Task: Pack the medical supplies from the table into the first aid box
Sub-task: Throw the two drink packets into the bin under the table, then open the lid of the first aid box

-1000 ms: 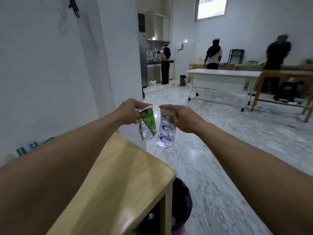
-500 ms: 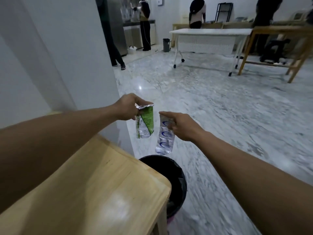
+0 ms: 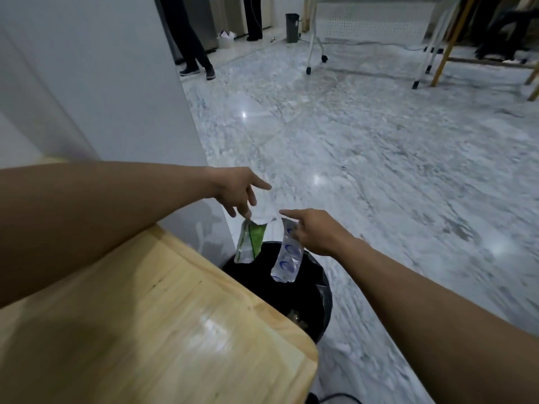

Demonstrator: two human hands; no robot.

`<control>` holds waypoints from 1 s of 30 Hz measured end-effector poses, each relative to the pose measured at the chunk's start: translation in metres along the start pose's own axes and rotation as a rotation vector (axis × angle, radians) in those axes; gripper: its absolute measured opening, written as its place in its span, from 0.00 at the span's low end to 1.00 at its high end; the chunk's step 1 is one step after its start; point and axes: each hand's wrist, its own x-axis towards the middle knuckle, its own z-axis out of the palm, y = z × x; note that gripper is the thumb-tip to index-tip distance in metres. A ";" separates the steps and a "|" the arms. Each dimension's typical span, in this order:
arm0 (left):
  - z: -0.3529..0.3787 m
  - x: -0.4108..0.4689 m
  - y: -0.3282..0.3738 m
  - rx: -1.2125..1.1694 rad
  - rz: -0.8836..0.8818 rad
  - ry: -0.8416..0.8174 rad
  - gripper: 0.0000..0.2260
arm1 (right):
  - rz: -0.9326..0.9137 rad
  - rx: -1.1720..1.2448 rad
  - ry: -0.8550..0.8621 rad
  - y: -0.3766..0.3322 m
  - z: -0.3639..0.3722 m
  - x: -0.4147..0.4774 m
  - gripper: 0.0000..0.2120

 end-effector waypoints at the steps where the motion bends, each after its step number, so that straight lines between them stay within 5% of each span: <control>1: -0.001 -0.001 0.001 0.015 -0.015 -0.004 0.36 | 0.013 -0.019 -0.020 0.002 0.002 -0.002 0.26; 6: -0.011 -0.019 0.009 0.070 -0.020 0.070 0.31 | 0.045 -0.049 -0.007 -0.012 -0.014 -0.015 0.24; 17: -0.030 -0.148 0.027 0.311 0.009 0.522 0.27 | -0.125 -0.334 0.214 -0.123 -0.105 -0.069 0.29; 30: -0.039 -0.406 -0.003 0.299 -0.309 0.849 0.28 | -0.446 -0.433 0.264 -0.301 -0.128 -0.174 0.31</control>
